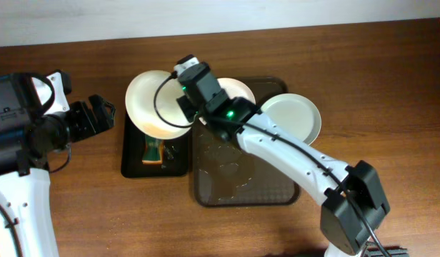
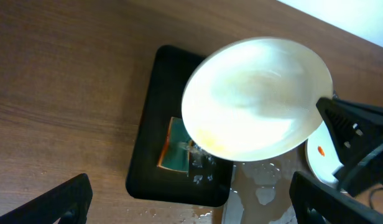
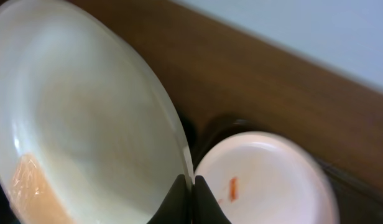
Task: Clean dirty plates on tray and stack at the side
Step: 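Carry the cleaned plate right and set it on the table with the right gripper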
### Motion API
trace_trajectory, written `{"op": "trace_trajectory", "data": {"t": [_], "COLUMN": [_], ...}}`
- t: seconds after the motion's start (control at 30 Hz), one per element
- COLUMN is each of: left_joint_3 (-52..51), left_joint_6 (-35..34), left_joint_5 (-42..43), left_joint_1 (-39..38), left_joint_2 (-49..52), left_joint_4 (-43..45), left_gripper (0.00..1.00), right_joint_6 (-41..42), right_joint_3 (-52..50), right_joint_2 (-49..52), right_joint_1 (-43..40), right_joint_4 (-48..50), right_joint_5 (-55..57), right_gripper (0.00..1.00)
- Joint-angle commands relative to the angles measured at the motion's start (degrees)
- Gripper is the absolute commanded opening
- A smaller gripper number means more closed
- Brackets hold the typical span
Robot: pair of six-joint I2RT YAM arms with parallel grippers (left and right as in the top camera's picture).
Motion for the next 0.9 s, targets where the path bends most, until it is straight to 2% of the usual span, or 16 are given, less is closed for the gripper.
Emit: {"op": "trace_trajectory", "data": {"t": [0.0, 0.2, 0.37, 0.77, 0.87], "left_joint_3": [0.9, 0.9, 0.9, 0.9, 0.9], "left_joint_6": [0.1, 0.1, 0.1, 0.1, 0.1], "left_joint_5": [0.0, -1.1, -1.0, -1.1, -1.0], "left_joint_1": [0.3, 0.3, 0.3, 0.3, 0.3], "left_joint_2": [-1.4, -1.4, -1.4, -1.4, -1.4], "left_joint_4": [0.0, 0.0, -0.3, -0.3, -0.2], "left_gripper": [1.00, 1.00, 1.00, 1.00, 1.00], "right_joint_6": [-6.3, -11.9, -11.9, -12.1, -2.4], "right_joint_3": [0.9, 0.9, 0.9, 0.9, 1.0], "right_joint_2": [-1.3, -1.8, -1.8, -1.8, -2.0], "right_joint_1": [4.8, 13.0, 14.9, 14.8, 12.2], "right_joint_4": [2.5, 3.2, 3.2, 2.6, -5.1], "right_joint_5": [16.6, 33.7, 39.7, 39.4, 34.8], "right_gripper": [0.04, 0.04, 0.04, 0.04, 0.04]}}
